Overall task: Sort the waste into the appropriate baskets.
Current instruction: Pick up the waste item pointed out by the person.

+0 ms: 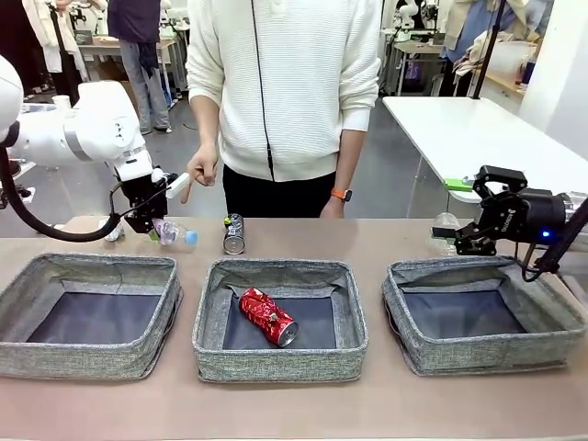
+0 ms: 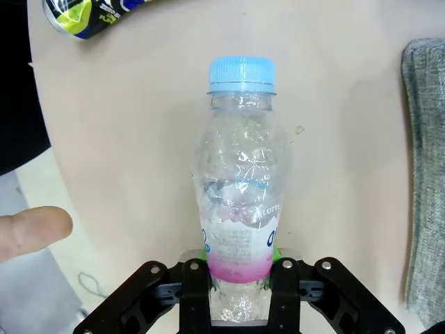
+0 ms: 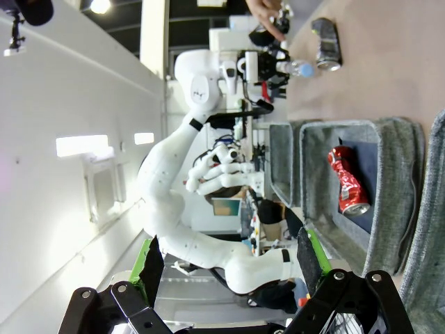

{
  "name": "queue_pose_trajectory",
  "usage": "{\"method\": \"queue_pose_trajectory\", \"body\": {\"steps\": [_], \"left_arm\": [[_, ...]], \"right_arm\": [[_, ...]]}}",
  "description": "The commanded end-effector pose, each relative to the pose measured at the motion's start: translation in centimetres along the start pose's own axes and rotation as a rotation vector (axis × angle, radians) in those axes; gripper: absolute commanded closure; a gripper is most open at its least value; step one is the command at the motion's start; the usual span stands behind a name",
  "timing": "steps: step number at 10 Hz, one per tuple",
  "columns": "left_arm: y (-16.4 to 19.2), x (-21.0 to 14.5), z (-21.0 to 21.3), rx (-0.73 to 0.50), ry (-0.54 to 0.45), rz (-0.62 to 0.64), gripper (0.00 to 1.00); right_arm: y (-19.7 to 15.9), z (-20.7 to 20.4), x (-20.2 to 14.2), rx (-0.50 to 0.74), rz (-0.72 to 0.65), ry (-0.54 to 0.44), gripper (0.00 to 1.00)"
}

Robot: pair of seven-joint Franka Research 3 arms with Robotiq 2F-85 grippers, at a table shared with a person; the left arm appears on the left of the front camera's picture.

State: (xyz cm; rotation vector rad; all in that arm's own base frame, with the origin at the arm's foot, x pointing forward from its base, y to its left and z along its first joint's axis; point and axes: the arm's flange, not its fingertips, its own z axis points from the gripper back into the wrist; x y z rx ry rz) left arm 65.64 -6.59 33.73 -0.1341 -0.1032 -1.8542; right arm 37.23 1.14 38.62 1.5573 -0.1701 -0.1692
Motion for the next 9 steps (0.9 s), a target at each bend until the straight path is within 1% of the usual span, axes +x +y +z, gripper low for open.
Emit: {"method": "queue_pose_trajectory", "body": {"steps": [1,2,3,4,5,6,7,8,9], "left_arm": [[-1.4,0.5,0.9,0.029,-0.017,0.012,1.0],[-2.3,0.8,2.2,0.05,-0.019,0.036,1.0],[-4.4,1.5,4.9,0.002,-0.013,0.107,1.0],[-8.3,2.7,9.0,-0.165,-0.083,0.162,1.0],[-12.2,4.3,12.6,-0.124,-0.15,0.104,1.0],[-15.9,6.3,14.7,-0.206,-0.176,0.141,1.0],[-18.5,8.2,15.7,-0.171,-0.211,0.253,1.0],[-20.4,10.0,16.3,-0.019,-0.257,0.484,1.0],[-22.1,11.2,15.9,0.071,-0.201,0.547,1.0]], "right_arm": [[0.3,-0.1,0.1,0.015,0.016,-0.002,0.0],[0.3,-0.1,0.1,0.015,0.016,-0.002,0.0],[0.3,-0.1,0.1,0.015,0.016,-0.002,0.0],[0.3,-0.1,0.1,0.015,0.016,-0.002,0.0],[0.3,-0.1,0.1,0.015,0.016,-0.002,0.0],[0.3,-0.1,0.1,0.015,0.016,-0.002,0.0],[0.3,-0.1,0.1,0.015,0.016,-0.002,0.0],[0.3,-0.1,0.1,0.015,0.016,-0.002,0.0],[0.3,-0.1,0.1,0.015,0.016,-0.002,0.0]]}}
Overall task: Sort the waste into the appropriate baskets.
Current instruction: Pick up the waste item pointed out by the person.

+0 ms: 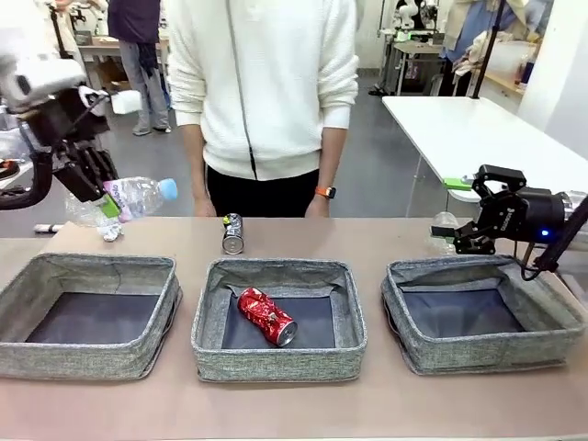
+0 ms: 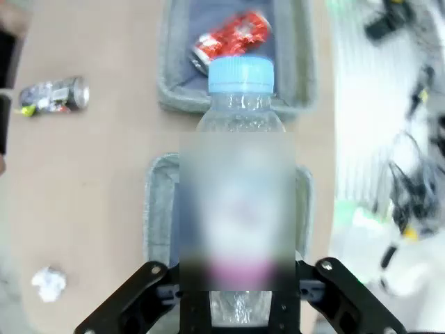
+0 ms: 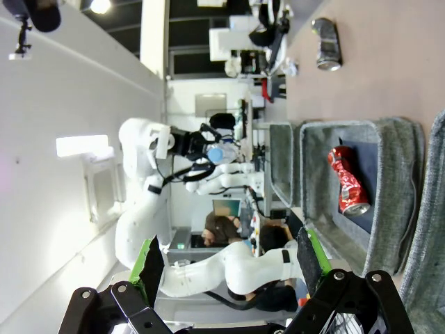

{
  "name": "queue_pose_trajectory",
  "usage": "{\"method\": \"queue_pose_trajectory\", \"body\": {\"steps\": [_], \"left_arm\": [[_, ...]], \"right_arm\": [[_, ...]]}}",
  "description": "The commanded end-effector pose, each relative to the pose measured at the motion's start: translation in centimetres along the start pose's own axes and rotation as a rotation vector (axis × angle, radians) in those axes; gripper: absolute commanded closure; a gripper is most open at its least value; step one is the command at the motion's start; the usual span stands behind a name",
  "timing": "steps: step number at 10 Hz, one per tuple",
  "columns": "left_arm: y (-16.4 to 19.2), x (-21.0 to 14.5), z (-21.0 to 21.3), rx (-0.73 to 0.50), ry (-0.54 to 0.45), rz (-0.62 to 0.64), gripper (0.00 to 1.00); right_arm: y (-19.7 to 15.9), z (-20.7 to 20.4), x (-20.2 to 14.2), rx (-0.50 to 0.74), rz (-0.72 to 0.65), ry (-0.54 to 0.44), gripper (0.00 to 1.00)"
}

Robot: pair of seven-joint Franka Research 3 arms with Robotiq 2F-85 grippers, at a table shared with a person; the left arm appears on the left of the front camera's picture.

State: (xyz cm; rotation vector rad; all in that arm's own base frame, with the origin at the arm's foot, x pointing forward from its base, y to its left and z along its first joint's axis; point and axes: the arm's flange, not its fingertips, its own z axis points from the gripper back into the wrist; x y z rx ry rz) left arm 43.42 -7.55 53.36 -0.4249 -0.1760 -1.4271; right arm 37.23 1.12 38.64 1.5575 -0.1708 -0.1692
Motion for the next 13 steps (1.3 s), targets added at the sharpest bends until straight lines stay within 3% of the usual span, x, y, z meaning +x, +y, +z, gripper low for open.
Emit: {"method": "queue_pose_trajectory", "body": {"steps": [1,2,3,4,7,8,9,10,12,13], "left_arm": [[-2.1,0.2,-3.3,0.2,0.038,0.1,1.0],[-1.9,0.2,-3.4,0.199,0.021,0.117,1.0],[-0.2,-0.2,-3.2,0.122,0.006,0.084,1.0],[-2.2,0.3,-1.5,0.17,-0.019,0.1,1.0],[-2.2,0.3,-1.5,0.17,-0.019,0.1,1.0],[-1.8,0.2,-2.3,0.172,-0.027,0.088,0.77],[-1.3,-0.2,-3.1,0.048,-0.029,0.201,0.77],[-2.7,1.4,-1.9,0.073,-0.02,0.304,0.77],[-6.7,6.4,0.0,0.162,0.039,0.266,0.77],[-8.4,8.7,0.2,0.141,0.035,0.264,0.77]], "right_arm": [[0.3,-0.1,0.1,0.014,0.016,-0.001,0.0],[0.3,-0.1,0.1,0.014,0.016,-0.001,0.0],[0.3,-0.1,0.1,0.014,0.016,-0.001,0.0],[0.3,-0.1,0.1,0.014,0.016,-0.001,0.0],[0.3,-0.1,0.1,0.014,0.016,-0.001,0.0],[0.3,-0.1,0.1,0.014,0.016,-0.001,0.0],[0.3,-0.1,0.1,0.014,0.016,-0.001,0.0],[0.3,-0.1,0.1,0.014,0.016,-0.001,0.0],[0.3,-0.1,0.1,0.014,0.016,-0.001,0.0],[0.3,-0.1,0.1,0.014,0.016,-0.001,0.0]]}}
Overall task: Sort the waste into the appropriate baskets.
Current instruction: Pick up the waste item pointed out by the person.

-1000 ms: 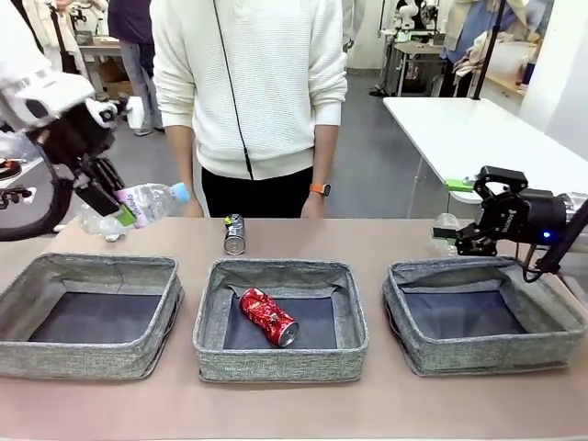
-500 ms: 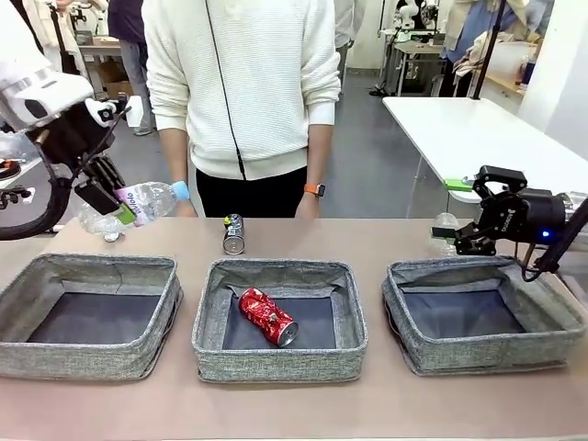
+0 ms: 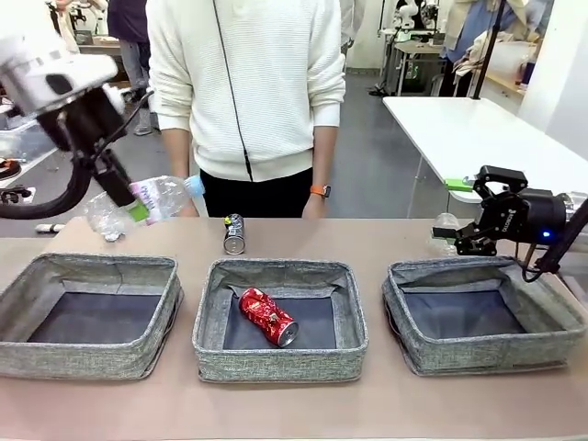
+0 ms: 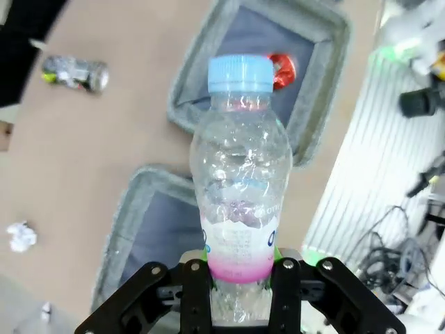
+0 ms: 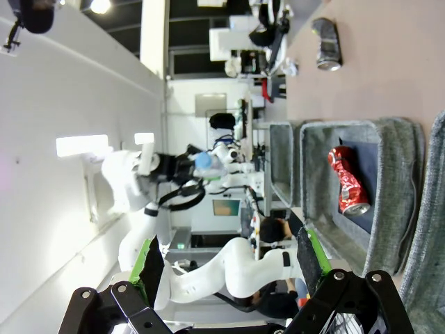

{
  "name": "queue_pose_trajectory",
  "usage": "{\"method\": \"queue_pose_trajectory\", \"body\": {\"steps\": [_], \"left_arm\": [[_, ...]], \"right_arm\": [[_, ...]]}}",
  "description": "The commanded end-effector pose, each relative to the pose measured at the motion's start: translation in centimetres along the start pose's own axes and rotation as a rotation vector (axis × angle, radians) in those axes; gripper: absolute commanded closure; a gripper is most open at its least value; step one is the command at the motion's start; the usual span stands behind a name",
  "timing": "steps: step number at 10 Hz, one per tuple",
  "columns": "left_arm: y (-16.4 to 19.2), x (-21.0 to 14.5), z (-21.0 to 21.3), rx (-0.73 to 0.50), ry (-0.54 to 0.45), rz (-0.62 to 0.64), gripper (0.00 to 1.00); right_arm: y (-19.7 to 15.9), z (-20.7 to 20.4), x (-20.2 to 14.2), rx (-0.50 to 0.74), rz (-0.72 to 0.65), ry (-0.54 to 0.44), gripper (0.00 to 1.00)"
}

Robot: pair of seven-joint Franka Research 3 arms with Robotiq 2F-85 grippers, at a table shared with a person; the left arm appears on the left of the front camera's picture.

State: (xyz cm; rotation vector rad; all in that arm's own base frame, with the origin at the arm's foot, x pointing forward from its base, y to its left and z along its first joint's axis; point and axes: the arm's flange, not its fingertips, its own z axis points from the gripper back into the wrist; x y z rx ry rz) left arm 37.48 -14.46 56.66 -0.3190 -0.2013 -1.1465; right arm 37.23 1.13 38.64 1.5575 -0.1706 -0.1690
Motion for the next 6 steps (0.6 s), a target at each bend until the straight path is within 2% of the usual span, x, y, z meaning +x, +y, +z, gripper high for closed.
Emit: {"method": "queue_pose_trajectory", "body": {"steps": [1,2,5,6], "left_arm": [[-3.7,3.1,1.0,-0.006,0.049,0.035,0.77],[-6.0,5.1,1.5,-0.049,0.098,0.088,0.77],[-13.9,12.3,5.0,-0.03,0.1,0.445,0.77],[-15.5,13.9,6.1,0.017,0.074,0.586,0.77]], "right_arm": [[0.3,-0.1,0.1,0.014,0.016,-0.001,0.0],[0.3,-0.1,0.1,0.014,0.016,-0.001,0.0],[0.3,-0.1,0.1,0.014,0.016,-0.001,0.0],[0.3,-0.1,0.1,0.014,0.016,-0.001,0.0]]}}
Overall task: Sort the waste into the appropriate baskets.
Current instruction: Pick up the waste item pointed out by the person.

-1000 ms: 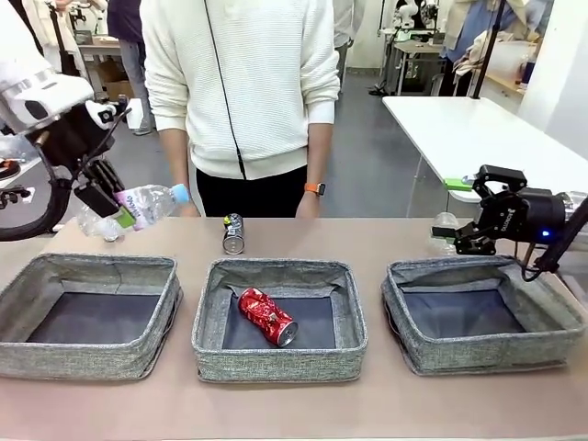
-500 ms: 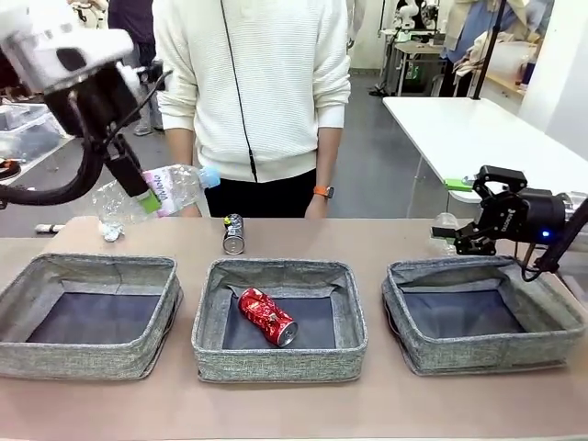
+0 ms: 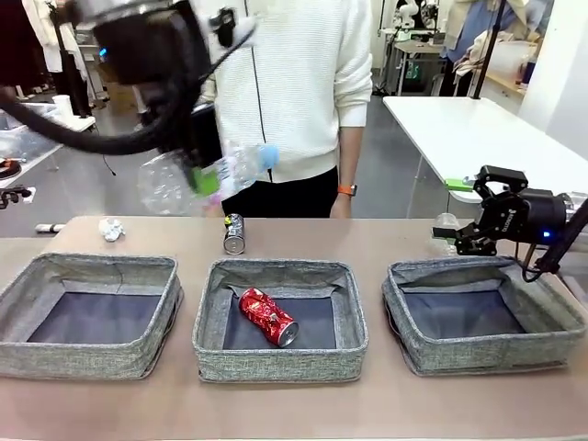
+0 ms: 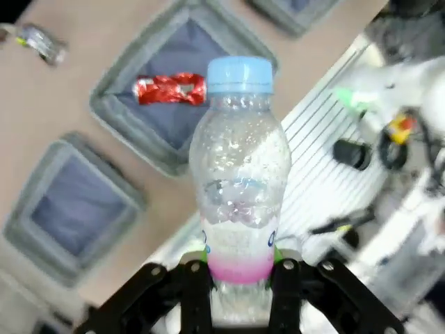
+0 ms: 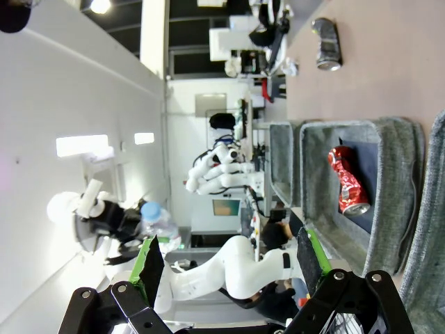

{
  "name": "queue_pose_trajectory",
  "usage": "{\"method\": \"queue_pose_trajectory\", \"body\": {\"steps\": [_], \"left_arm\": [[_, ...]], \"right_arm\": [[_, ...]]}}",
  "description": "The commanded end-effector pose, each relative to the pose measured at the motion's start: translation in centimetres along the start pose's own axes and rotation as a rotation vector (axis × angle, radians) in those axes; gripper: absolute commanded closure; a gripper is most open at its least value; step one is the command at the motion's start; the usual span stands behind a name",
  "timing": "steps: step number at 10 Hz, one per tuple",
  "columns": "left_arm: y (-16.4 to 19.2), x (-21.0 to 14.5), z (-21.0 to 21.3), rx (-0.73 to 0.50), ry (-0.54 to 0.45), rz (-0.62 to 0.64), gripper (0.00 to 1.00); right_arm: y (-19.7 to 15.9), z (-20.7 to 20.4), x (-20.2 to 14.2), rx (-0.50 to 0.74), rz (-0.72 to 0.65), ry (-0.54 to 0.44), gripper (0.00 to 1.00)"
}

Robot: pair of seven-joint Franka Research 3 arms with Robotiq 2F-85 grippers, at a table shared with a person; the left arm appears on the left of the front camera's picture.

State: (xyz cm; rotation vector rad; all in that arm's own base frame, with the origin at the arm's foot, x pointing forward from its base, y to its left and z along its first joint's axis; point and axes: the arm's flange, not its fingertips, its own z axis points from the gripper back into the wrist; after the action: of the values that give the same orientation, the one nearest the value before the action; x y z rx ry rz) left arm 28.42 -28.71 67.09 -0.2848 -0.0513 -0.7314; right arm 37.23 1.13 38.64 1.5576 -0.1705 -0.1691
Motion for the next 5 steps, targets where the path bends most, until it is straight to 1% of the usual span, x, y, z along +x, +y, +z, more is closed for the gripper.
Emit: {"method": "queue_pose_trajectory", "body": {"steps": [1,2,3,4,5], "left_arm": [[-2.9,1.9,2.5,-0.014,-0.02,0.245,0.77],[-4.4,2.1,3.6,0.047,-0.036,0.35,0.77],[-5.3,2.6,4.1,0.113,-0.073,0.474,0.77],[-6.6,3.2,4.4,0.124,-0.051,0.474,0.77],[-7.5,3.5,5.4,0.134,-0.065,0.468,0.77]], "right_arm": [[0.3,-0.1,0.1,0.014,0.016,-0.002,0.0],[0.3,-0.1,0.1,0.014,0.016,-0.002,0.0],[0.3,-0.1,0.1,0.014,0.016,-0.002,0.0],[0.3,-0.1,0.1,0.014,0.016,-0.002,0.0],[0.3,-0.1,0.1,0.014,0.016,-0.002,0.0]]}}
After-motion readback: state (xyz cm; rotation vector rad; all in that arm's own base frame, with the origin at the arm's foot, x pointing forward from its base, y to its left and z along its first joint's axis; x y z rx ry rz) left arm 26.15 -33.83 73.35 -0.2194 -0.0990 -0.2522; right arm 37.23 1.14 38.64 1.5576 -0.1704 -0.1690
